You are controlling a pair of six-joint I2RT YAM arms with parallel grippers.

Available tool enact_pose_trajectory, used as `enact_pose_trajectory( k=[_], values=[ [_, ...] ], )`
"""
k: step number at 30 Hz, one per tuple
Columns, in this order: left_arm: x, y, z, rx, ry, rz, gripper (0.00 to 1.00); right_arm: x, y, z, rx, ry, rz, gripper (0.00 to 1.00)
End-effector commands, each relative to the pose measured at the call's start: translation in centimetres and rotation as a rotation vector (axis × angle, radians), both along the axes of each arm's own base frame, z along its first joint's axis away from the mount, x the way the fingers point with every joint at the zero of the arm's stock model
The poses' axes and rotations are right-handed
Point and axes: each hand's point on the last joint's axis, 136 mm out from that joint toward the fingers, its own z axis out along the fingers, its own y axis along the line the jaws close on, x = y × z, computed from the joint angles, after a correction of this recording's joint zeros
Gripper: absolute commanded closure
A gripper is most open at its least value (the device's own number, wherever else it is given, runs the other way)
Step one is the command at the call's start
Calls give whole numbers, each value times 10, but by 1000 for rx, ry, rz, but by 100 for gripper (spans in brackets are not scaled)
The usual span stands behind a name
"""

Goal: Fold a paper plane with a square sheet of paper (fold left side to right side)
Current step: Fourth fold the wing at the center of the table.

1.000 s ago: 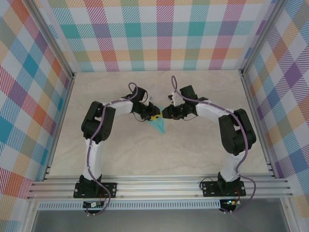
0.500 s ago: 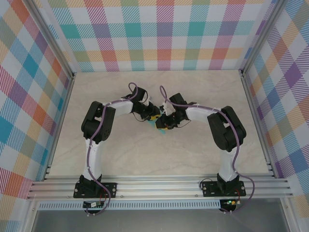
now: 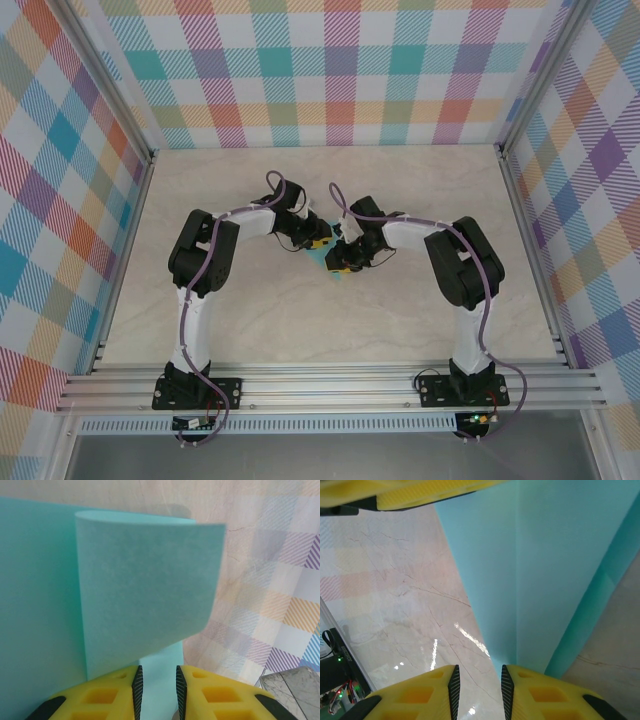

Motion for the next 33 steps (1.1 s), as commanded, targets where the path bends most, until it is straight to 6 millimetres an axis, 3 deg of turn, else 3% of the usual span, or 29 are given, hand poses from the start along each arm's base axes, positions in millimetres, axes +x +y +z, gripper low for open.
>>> enact_pose_trajectory(
  k=[1,14,18,25,33],
  values=[
    [-28,11,-40,103,108,-6,74,-2,-6,-3,-38,4,11,70],
    [-26,11,-41,106,106,-4,74,-11,-18,-14,-107,26,29,71],
    [-26,11,-42,109,108,-5,74,-20,-25,-21,-138,50,41,71],
    [-25,12,-42,113,108,-2,74,-41,-35,-26,-163,99,76,82],
    [-25,13,-46,116,120,0,74,-64,-47,-31,-201,147,115,84]
  ],
)
